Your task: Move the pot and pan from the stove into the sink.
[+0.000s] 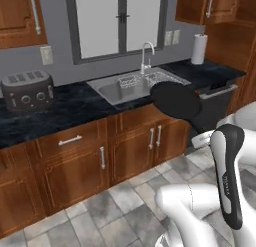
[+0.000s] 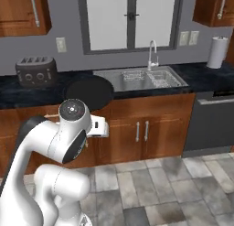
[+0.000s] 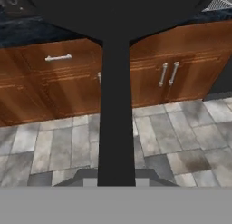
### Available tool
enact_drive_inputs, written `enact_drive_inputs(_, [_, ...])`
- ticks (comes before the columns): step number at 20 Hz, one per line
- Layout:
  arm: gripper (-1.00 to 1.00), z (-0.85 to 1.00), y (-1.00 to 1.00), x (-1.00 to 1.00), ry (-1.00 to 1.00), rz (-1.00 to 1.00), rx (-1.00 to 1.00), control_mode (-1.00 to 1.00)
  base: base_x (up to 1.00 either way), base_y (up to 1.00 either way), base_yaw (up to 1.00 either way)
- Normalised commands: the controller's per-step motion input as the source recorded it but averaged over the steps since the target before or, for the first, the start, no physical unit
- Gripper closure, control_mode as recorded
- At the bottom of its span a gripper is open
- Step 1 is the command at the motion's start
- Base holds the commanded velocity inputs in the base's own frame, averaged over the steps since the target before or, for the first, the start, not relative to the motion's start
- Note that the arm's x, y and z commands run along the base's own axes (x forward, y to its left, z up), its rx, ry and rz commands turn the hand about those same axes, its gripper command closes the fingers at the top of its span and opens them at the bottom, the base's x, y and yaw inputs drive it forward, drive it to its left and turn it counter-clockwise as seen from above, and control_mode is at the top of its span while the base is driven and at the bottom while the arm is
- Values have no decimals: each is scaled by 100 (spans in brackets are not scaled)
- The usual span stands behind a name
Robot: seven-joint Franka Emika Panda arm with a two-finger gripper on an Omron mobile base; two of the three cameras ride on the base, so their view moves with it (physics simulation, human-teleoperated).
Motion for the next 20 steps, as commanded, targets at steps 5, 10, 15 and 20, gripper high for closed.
enact_drive_inputs(5, [100,0,0,0,0,0,0,100,0,-1,48])
enact_drive_inputs(10, [100,0,0,0,0,0,0,100,0,-4,47])
enact_drive_inputs(15, [100,0,0,0,0,0,0,100,-2,-9,36])
enact_drive_inputs(20, [100,0,0,0,0,0,0,100,0,0,0])
